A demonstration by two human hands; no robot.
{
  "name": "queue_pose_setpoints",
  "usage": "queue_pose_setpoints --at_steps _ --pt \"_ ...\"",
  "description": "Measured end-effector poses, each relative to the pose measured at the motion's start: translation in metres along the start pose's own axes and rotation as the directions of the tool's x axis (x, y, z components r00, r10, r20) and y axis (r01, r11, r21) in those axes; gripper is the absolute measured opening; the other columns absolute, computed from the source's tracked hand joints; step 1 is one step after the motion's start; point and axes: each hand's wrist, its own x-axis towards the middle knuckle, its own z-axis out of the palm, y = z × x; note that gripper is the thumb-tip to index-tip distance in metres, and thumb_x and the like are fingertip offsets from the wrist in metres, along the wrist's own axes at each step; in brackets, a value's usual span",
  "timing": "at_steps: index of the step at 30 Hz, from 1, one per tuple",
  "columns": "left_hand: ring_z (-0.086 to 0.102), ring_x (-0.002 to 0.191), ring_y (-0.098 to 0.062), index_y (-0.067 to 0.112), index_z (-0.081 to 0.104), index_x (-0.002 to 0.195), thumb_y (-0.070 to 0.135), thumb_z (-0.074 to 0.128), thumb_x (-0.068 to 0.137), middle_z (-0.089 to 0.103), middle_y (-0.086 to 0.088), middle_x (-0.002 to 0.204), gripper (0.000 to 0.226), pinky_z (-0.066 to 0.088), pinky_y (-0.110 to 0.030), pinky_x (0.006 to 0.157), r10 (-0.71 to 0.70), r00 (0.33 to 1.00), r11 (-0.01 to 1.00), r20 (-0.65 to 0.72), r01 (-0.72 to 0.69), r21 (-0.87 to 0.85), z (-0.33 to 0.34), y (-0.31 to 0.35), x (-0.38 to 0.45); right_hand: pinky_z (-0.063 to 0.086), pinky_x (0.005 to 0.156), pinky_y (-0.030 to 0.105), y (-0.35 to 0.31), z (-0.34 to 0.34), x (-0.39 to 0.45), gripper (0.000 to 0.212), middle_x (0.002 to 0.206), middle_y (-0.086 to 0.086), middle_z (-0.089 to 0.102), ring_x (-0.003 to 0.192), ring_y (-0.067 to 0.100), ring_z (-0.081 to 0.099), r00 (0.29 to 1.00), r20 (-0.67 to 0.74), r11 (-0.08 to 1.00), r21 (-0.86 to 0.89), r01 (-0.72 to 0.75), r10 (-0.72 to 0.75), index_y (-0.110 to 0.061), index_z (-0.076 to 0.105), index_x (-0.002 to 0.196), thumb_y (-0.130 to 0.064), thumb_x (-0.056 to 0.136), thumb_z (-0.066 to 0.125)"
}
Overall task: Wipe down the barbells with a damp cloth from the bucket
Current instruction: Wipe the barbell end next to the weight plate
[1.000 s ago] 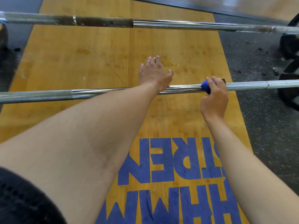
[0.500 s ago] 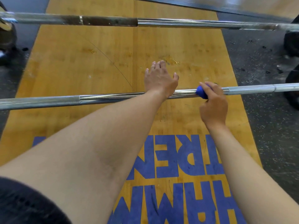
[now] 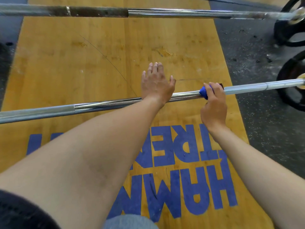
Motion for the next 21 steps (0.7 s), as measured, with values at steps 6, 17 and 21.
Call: queue_pose_setpoints --at_steps 6,17,21 --pt "0.014 0.157 -0.02 0.012 0.024 0.16 0.053 0.035 0.102 0.026 -0.004 0.167 0.072 0.012 -0.042 0.127 0.007 1.0 1.0 0.007 -0.008 0.025 0.004 0.002 -0.016 0.05 0.103 0.046 0.043 -0.041 0.016 0.089 0.156 0.005 0.042 0.143 0.03 0.04 0.776 0.379 0.848 0.042 0.529 -0.504 -0.013 0.043 0.153 0.029 0.075 0.05" --pt "0.013 0.157 -0.016 0.017 0.029 0.159 0.055 0.032 0.104 0.027 0.0 0.167 0.067 0.013 -0.041 0.126 -0.039 0.999 0.986 0.018 0.036 0.162 0.008 0.01 -0.05 0.053 0.1 0.048 0.12 -0.048 0.006 0.08 0.145 0.01 0.055 0.133 0.033 0.05 0.818 0.16 0.834 0.097 0.544 -0.552 -0.007 0.054 0.144 0.028 0.072 0.054" --pt "0.003 0.157 -0.012 0.022 0.021 0.162 0.06 0.028 0.104 0.014 0.006 0.17 0.07 0.011 -0.042 0.126 -0.06 0.993 0.979 0.1 0.039 0.199 0.011 0.01 -0.061 0.05 0.101 0.046 0.128 -0.051 -0.015 0.073 0.142 0.01 0.056 0.133 0.036 0.049 0.917 0.135 0.925 0.126 0.36 -0.375 -0.004 0.055 0.142 0.027 0.076 0.052"
